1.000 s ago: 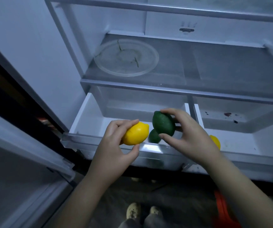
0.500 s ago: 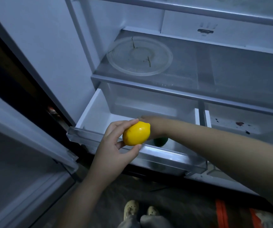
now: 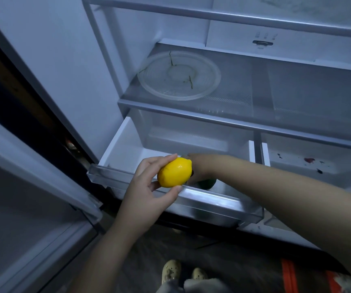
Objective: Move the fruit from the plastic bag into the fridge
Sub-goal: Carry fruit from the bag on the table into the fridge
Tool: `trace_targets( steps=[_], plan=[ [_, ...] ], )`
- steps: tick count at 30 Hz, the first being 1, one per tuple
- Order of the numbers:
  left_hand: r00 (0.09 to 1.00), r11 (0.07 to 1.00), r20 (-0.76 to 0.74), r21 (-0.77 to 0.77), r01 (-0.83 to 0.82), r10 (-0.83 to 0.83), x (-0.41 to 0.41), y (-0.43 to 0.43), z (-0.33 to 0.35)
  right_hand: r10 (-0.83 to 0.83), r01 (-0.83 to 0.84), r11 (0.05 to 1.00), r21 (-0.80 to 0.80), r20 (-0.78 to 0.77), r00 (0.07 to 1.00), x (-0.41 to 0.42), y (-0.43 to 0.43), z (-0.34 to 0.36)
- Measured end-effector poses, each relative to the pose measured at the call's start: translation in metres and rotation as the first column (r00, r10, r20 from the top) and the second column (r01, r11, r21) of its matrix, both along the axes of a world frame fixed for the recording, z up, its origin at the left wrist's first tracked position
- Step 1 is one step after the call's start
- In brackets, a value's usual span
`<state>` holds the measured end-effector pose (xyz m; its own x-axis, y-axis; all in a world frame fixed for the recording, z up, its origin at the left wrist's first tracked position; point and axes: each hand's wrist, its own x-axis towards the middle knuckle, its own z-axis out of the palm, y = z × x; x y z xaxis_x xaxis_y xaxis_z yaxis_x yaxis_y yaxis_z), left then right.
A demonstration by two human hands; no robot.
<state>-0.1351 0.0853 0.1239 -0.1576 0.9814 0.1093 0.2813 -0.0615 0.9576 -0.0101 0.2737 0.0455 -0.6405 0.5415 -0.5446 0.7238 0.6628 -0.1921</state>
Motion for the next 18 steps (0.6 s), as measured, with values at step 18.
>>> trace_targets(
  steps=[18],
  plan=[
    [0.875,0.937,-0.366,0.024,0.349,-0.317,0.073,0.035,0.008,-0.304,0.686,0.62,0.38,-0.689,0.658,0.243,-0.143,0.069]
  ],
)
